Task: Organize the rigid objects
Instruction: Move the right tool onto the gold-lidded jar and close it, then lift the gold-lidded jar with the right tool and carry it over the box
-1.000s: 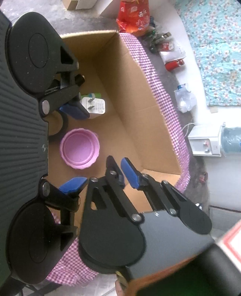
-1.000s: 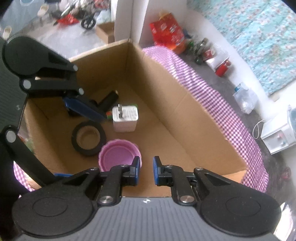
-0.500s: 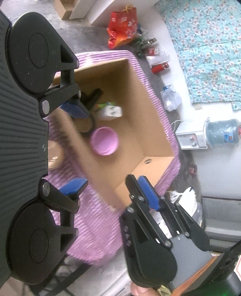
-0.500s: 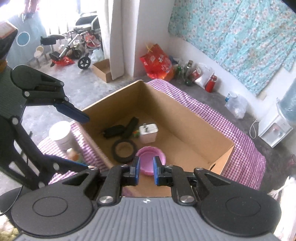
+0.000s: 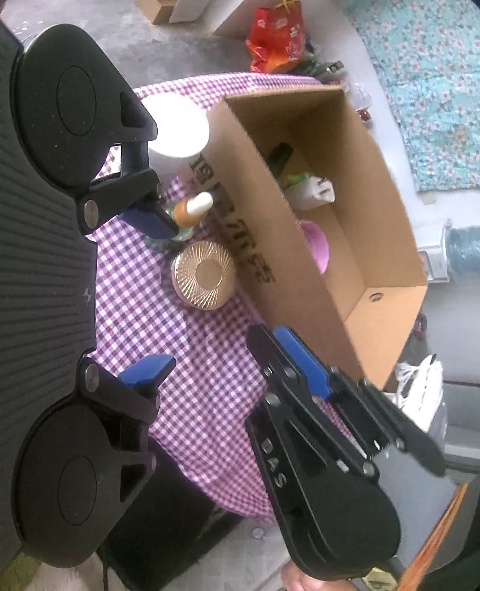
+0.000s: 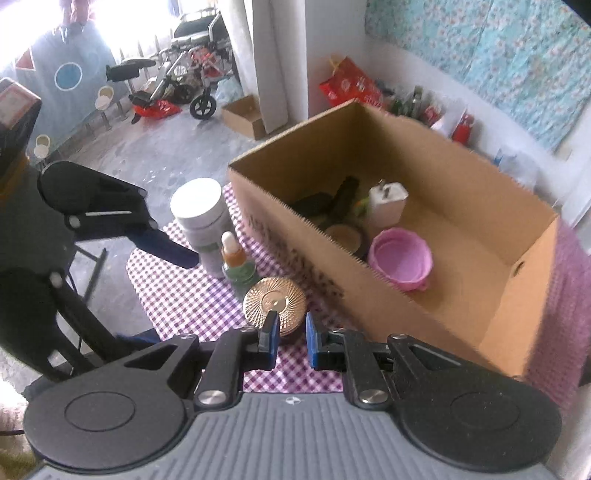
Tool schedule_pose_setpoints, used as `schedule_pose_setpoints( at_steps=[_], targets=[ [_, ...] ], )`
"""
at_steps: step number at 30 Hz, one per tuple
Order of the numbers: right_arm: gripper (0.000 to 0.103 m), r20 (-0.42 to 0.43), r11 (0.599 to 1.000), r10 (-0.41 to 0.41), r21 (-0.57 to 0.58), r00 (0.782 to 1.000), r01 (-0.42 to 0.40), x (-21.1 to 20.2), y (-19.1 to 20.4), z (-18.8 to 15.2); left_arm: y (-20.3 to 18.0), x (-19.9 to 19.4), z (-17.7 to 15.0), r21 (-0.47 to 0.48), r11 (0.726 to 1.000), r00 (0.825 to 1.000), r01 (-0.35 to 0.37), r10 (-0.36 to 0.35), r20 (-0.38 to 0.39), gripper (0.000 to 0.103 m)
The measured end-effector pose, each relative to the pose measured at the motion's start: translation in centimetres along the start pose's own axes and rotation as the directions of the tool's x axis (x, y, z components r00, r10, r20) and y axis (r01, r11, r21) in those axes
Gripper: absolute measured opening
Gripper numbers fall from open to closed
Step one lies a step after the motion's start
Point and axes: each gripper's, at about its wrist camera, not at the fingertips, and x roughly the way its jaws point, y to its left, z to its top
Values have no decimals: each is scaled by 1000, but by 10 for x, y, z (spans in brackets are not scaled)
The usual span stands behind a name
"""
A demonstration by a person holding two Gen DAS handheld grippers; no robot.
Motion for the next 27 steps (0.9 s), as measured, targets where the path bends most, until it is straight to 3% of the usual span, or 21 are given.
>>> schedule_pose_setpoints(
  at_steps=[12,15,19,27],
  targets=[
    [18,-70,995,79,67,994,-74,53,-15,0,-6,49,-9,36,996,997,-82,81,2,64],
    [18,-82,992,101,82,992,-94,63,-17,2,-1,56,-10,8,997,997,-74,74,3,64],
    [27,-67,989,130,83,989,-124,67,-17,7,4,62,-10,-20,997,998,-70,70,4,60],
    [29,-74,989,108,114,991,-99,66,-27,9,1,65,-6,-22,998,998,-53,53,22,54]
  ],
)
